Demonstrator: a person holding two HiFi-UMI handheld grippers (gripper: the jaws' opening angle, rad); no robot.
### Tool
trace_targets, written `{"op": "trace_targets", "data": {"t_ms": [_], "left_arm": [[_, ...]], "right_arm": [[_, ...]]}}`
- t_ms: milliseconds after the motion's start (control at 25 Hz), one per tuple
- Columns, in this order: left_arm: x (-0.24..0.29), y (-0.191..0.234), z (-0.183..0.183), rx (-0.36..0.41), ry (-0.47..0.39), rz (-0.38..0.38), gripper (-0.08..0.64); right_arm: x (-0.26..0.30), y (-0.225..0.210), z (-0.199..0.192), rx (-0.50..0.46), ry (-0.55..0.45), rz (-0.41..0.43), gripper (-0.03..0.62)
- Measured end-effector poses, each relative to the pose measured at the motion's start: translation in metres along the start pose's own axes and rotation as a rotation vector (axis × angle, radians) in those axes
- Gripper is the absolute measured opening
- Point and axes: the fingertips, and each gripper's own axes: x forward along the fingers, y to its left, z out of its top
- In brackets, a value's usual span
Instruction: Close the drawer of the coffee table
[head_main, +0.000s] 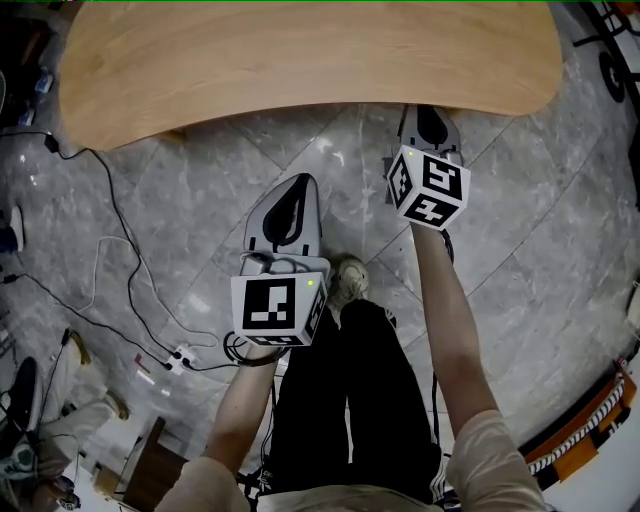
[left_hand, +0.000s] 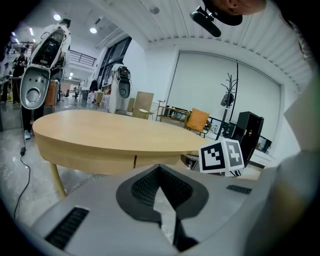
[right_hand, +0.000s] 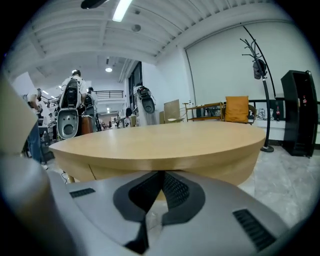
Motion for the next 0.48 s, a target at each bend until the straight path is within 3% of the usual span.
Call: {"op": "trace_targets", "data": {"t_ms": [240,360,480], "left_arm": [[-0.032,-0.006,0.050,-0.001,-0.012,0.013,0.008],[-0.048,-0.010,0.080,-0.005,-0.014,0.020,0.008],[-0.067,-0.020,0.117,-0.009,-0.027,0.034,0.008]], "right_arm": [[-0.030,0.001,0.004,0.078,0.144,-0.043,0.008],[-0.055,0.016,0.039,-0.008,0.134,-0.017,0.008],[-0.091,0.035,0.099,-0.084,0.078,0.017,0.006]]}}
